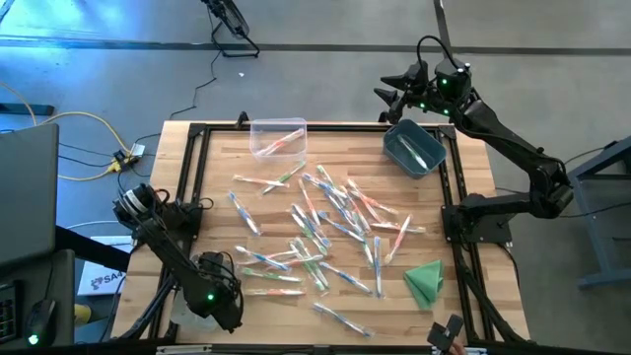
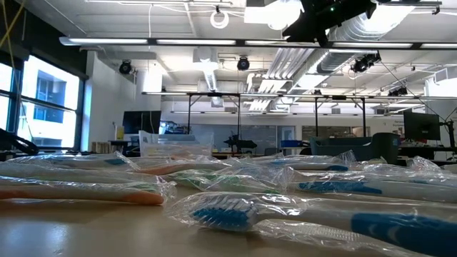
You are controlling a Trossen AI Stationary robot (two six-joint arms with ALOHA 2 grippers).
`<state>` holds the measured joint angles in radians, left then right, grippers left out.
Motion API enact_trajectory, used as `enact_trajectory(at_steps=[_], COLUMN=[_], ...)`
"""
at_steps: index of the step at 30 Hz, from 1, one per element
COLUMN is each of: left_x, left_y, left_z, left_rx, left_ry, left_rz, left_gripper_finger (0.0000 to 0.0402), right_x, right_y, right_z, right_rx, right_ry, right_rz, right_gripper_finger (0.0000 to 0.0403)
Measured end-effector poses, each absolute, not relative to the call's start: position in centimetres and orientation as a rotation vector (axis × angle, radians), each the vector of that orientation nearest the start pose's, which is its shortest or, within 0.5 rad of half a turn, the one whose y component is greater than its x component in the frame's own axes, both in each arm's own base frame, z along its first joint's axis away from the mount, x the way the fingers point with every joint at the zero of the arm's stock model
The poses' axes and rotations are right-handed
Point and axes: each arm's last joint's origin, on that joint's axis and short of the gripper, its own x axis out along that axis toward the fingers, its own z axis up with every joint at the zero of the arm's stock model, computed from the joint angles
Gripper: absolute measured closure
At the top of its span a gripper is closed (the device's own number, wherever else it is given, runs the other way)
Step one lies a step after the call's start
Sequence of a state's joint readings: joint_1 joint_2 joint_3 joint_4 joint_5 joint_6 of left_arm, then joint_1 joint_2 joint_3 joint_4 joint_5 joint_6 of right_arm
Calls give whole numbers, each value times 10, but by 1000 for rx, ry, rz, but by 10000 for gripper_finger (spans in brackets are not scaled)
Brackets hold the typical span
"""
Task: Pick & Place Toothbrushes
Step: Put the blue toothbrush into the gray bin, then put the orange toothbrush into the transparent bin
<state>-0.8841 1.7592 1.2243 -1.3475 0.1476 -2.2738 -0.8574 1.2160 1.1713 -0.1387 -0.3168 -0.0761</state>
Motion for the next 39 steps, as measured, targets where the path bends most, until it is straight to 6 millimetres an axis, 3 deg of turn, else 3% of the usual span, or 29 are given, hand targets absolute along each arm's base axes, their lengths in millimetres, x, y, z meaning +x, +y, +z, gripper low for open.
enact_trajectory(at_steps=[12, 39], left_x=[176, 188], left_y=[-222, -227], left_z=[197, 260], left_rx=[-825, -756], left_ry=[1443, 1265], left_rz=[1317, 1223], left_gripper_finger=[257, 270], right_x=[183, 183], right_y=[-198, -198], right_z=[383, 383], right_rx=[22, 21], right_ry=[177, 177], right_rz=[-532, -532], right_gripper_finger=[218, 218])
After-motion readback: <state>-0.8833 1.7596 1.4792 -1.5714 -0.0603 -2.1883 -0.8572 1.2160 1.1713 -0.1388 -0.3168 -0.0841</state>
